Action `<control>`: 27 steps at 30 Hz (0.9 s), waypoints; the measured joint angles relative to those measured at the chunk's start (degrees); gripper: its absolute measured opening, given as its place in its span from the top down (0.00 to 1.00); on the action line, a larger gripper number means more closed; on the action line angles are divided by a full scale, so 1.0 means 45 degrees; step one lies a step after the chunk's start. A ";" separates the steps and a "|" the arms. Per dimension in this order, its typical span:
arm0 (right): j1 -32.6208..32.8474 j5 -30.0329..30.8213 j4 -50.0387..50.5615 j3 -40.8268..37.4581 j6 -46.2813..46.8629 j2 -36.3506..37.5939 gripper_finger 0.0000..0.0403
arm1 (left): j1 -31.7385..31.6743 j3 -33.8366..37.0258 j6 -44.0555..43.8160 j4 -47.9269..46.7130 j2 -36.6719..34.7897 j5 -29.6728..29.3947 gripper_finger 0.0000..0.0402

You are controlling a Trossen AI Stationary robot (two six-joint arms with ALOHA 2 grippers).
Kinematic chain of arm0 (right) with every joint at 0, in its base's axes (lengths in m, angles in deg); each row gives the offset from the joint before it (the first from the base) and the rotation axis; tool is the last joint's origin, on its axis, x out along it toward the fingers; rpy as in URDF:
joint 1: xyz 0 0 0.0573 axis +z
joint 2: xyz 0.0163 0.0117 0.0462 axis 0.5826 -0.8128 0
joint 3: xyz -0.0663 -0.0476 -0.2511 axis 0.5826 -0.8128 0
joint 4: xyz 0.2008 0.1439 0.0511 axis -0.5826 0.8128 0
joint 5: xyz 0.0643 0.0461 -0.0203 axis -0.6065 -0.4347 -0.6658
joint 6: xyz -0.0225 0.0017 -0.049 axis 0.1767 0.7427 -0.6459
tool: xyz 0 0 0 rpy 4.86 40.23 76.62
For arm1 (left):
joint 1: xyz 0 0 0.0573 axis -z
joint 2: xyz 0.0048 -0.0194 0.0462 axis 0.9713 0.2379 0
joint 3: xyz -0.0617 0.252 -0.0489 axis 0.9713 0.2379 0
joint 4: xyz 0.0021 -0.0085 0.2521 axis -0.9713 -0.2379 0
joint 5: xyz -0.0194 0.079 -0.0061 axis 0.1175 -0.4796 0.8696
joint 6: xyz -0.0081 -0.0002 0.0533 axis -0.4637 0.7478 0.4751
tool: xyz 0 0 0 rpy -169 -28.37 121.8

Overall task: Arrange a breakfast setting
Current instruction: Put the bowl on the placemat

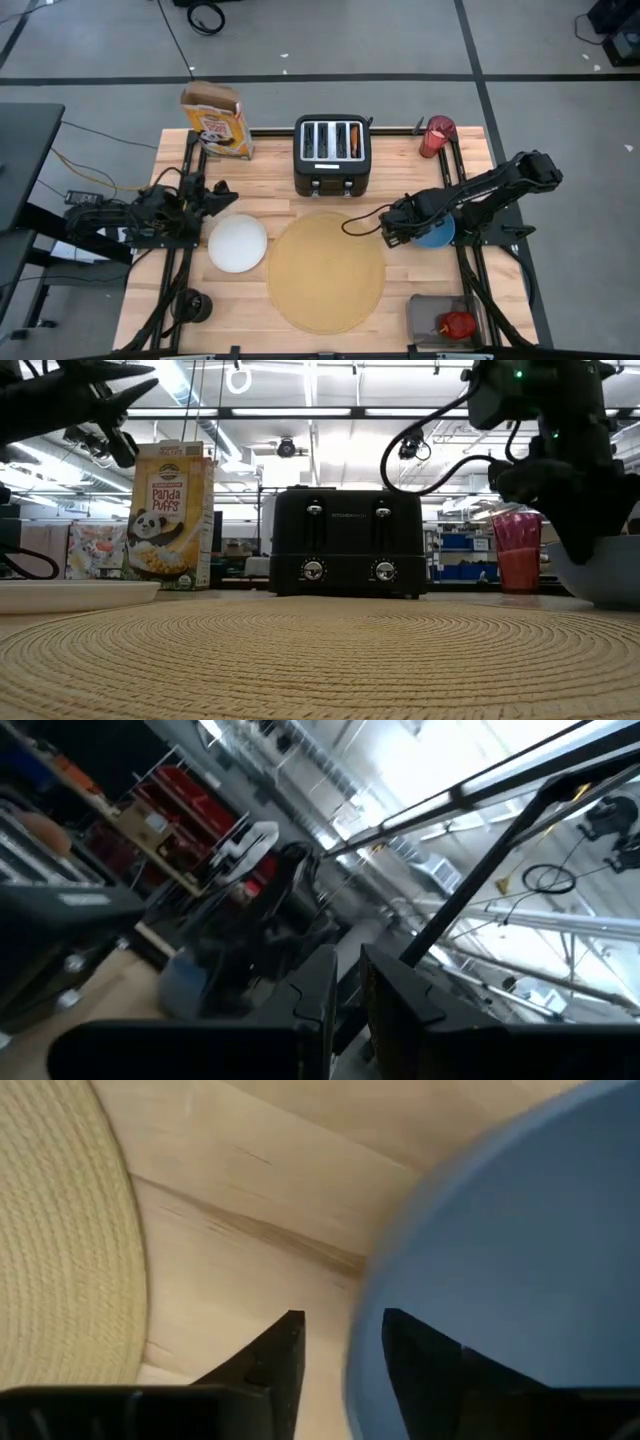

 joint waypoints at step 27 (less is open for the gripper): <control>0.2886 0.0535 -0.1643 0.5788 -1.2684 -0.0518 0.98 | 0.0010 0.0000 0.0787 0.0790 0.0001 0.1224 0.86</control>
